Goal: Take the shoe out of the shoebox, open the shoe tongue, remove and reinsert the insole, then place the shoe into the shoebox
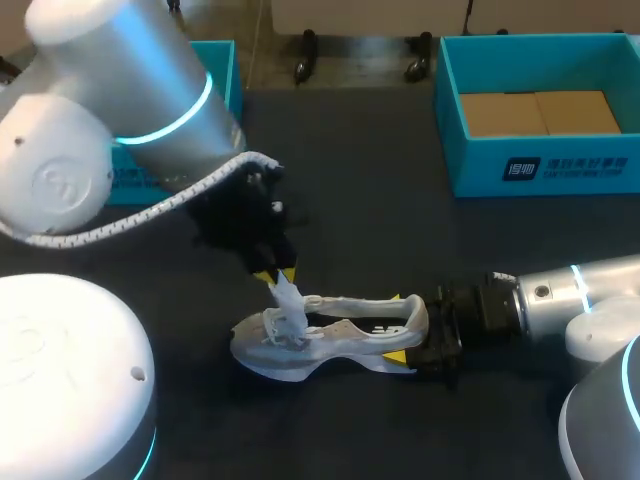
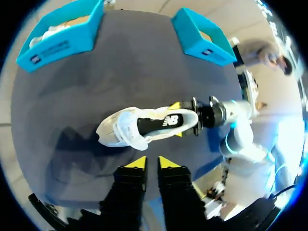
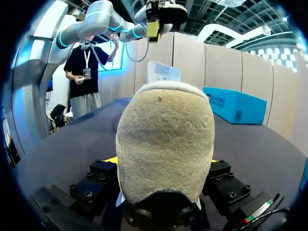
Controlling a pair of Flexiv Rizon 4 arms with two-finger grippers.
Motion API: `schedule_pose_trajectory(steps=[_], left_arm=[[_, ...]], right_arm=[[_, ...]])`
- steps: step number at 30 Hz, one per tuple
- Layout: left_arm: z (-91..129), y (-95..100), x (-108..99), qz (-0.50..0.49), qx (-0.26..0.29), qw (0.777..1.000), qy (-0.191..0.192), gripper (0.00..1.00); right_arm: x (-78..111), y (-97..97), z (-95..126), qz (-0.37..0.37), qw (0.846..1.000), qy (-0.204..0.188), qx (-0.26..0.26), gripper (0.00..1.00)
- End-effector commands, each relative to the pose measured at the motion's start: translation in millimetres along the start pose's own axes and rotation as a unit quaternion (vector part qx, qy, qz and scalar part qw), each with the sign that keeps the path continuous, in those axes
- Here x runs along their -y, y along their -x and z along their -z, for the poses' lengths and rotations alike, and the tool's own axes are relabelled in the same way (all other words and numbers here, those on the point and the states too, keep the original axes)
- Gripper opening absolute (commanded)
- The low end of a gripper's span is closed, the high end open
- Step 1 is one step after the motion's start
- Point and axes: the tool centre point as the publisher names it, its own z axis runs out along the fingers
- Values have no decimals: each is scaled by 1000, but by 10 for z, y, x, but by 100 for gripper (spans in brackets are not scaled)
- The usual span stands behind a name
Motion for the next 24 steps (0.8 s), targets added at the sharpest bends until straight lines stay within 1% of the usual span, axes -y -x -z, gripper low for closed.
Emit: schedule_pose_trajectory(steps=[1, 2, 3, 4, 5, 16, 17, 20, 22, 24], left_arm=[[44, -139, 44, -164, 21, 983, 75, 0], [55, -143, 29, -190, 13, 977, 94, 0], [46, -143, 3, -212, 21, 971, 109, 0], [16, -143, -23, -216, 26, 970, 112, 0], [-19, -141, -40, -212, 28, 969, 126, 0], [-19, -141, -40, -212, 28, 969, 126, 0], [-50, -141, -5, -236, 14, 961, 141, 0], [-109, -202, 48, -306, 5, 942, 139, 0], [-133, -236, 38, -359, 0, 923, 141, 0], [-174, -299, 12, -405, 11, 904, 135, 0]], right_arm=[[26, 7, -27, 0, 1000, -2, -1, 0], [26, 7, -27, 0, 1000, -2, -1, 0], [26, 7, -27, 0, 1000, -2, -1, 0], [26, 7, -27, 0, 1000, -2, -1, 0], [26, 7, -27, 0, 1000, -2, -1, 0], [26, 7, -27, 0, 1000, -2, -1, 0], [26, 7, -27, 0, 1000, -2, -1, 0], [26, 7, -27, 0, 1000, -2, -1, 0], [26, 7, -27, 0, 1000, -2, -1, 0], [26, 7, -27, 0, 1000, -2, -1, 0]])
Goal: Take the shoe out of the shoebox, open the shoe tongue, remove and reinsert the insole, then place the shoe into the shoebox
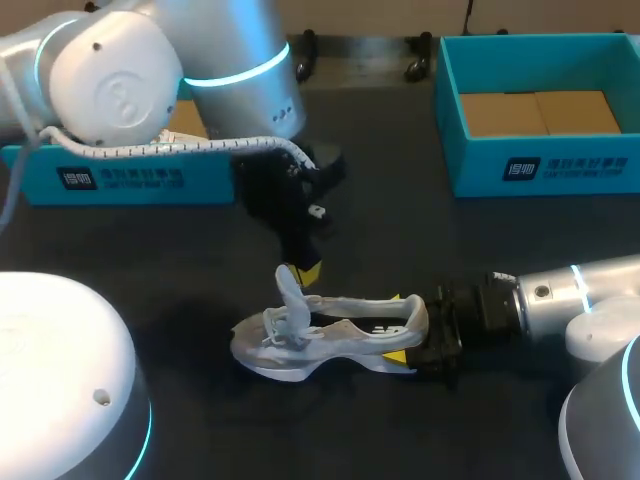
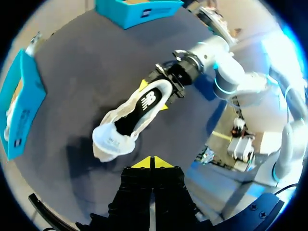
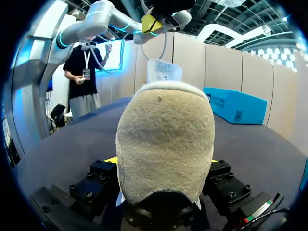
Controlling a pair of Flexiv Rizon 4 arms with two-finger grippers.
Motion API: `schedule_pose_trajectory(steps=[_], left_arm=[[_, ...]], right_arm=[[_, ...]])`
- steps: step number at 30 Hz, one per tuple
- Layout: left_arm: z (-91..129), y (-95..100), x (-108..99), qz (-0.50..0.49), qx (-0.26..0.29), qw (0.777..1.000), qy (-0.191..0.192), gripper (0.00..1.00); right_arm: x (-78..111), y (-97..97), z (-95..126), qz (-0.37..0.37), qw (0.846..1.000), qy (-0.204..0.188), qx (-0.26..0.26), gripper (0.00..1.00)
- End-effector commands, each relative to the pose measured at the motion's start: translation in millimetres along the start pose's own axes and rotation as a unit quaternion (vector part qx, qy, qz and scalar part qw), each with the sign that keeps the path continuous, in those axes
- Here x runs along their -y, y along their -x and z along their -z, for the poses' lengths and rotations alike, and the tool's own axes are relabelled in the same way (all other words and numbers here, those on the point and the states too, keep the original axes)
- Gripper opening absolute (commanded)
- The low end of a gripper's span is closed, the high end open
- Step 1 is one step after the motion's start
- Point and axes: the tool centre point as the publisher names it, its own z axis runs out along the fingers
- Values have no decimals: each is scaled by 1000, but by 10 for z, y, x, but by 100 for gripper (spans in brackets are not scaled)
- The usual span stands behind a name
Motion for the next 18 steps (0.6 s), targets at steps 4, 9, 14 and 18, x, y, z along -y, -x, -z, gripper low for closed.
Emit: schedule_pose_trajectory(steps=[4, 9, 14, 18], left_arm=[[-199, -151, 172, -191, 57, 980, 14, 0], [-217, -154, 195, -213, 66, 975, 13, 0], [-217, -154, 195, -213, 66, 975, 13, 0], [-217, -154, 195, -213, 66, 975, 13, 0]], right_arm=[[26, 7, -27, 0, 1000, -2, -1, 0], [26, 7, -27, 0, 1000, -2, -1, 0], [26, 7, -27, 0, 1000, -2, -1, 0], [26, 7, -27, 0, 1000, -2, -1, 0]])
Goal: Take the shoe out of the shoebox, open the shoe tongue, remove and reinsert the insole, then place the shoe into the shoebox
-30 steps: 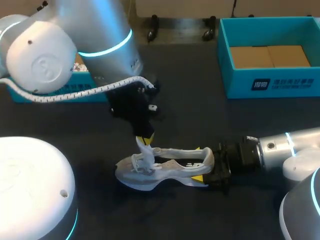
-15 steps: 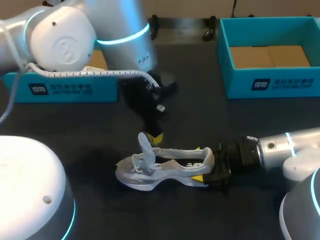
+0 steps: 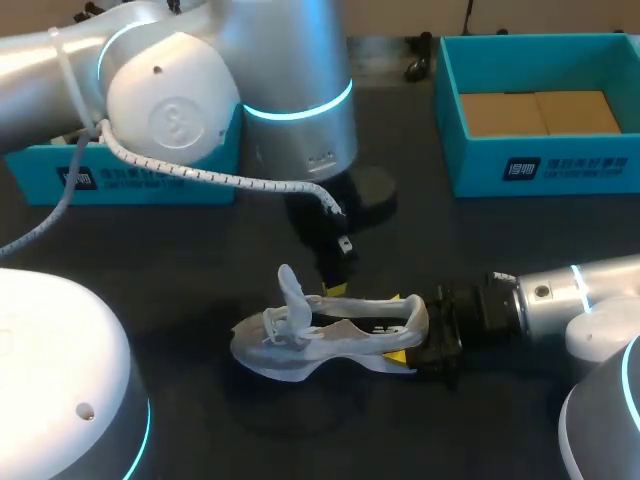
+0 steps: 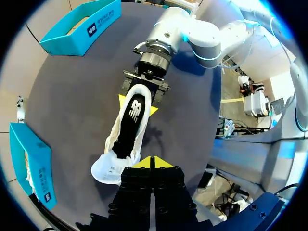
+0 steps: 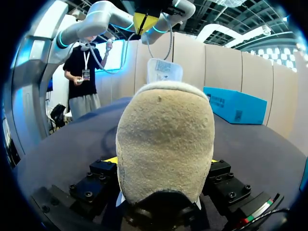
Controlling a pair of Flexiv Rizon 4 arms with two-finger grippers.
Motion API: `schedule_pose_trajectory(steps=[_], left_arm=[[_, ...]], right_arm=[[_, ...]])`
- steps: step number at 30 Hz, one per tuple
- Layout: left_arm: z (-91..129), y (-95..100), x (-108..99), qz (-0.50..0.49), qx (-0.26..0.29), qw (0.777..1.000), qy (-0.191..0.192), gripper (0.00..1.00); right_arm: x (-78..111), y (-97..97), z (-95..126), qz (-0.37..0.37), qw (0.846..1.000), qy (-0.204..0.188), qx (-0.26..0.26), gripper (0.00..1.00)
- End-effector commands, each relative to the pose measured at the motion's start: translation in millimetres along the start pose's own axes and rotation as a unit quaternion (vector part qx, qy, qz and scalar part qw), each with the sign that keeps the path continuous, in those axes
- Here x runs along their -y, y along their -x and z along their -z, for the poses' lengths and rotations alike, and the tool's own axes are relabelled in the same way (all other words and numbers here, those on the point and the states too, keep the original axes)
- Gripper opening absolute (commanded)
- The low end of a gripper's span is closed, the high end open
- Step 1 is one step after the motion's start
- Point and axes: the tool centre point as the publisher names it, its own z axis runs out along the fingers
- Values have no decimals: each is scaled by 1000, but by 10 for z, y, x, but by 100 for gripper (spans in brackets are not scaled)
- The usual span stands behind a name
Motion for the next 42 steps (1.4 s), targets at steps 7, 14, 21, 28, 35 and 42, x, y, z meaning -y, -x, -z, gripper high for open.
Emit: schedule_pose_trajectory(steps=[7, 14, 21, 28, 35, 42], left_arm=[[-295, 321, 178, -60, -11, 998, -19, 0], [-374, 339, 245, -60, -6, 998, 3, 0], [-374, 339, 245, -60, -6, 998, 3, 0], [-734, 543, 478, -127, -12, 992, 10, 0], [-906, 569, 525, -189, -24, 982, 11, 0], [-986, 514, 512, -261, -30, 964, 41, 0]], right_arm=[[26, 7, -27, 0, 1000, -2, -1, 0], [26, 7, -27, 0, 1000, -2, -1, 0], [26, 7, -27, 0, 1000, -2, -1, 0], [26, 7, -27, 0, 1000, -2, -1, 0], [26, 7, -27, 0, 1000, -2, -1, 0], [26, 7, -27, 0, 1000, -2, -1, 0]])
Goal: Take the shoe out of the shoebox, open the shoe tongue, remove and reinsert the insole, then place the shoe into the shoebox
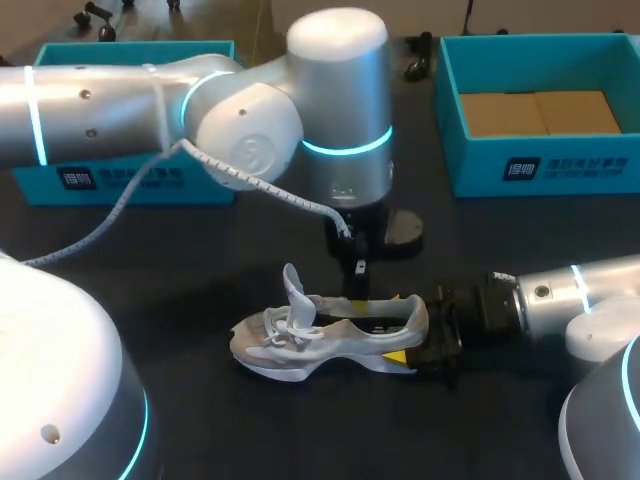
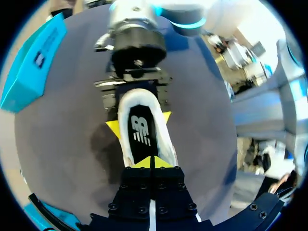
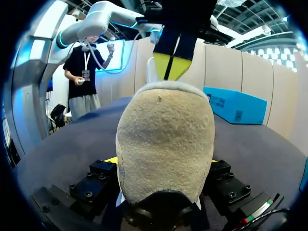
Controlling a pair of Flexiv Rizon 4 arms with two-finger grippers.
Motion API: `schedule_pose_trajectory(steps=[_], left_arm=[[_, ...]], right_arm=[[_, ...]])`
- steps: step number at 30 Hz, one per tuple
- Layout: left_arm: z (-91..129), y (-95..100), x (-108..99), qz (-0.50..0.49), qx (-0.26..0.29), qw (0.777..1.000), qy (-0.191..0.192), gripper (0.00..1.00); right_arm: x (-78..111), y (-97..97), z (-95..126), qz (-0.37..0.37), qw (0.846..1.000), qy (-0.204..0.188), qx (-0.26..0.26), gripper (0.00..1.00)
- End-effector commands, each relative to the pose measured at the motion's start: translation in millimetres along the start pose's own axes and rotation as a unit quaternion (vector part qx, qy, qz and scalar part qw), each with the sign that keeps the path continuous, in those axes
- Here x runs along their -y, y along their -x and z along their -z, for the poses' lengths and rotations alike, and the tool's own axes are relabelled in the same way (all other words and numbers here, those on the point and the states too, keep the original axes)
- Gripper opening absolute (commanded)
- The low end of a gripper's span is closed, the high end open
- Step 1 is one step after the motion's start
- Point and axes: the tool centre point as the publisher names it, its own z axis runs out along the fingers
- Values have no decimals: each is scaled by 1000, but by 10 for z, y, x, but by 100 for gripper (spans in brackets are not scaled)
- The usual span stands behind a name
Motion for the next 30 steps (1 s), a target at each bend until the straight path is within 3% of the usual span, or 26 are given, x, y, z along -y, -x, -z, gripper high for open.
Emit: schedule_pose_trajectory(steps=[1, 7, 11, 17, 23, 30], left_arm=[[4, 39, 83, -3, -4, 1000, 12, 0], [4, 39, 83, -3, -4, 1000, 12, 0], [-209, 118, 125, -15, -12, 1000, 12, 0], [-342, 143, 125, -25, -21, 999, 5, 0], [-402, 90, 99, -26, -27, 999, 4, 0], [-382, -147, 23, -29, -25, 999, 1, 0]], right_arm=[[27, 7, -27, 0, 1000, -2, -1, 0], [27, 7, -27, 0, 1000, -2, -1, 0], [27, 7, -27, 0, 1000, -2, -1, 0], [27, 7, -27, 0, 1000, -2, -1, 0], [27, 7, -27, 0, 1000, -2, -1, 0], [27, 7, -27, 0, 1000, -2, -1, 0]])
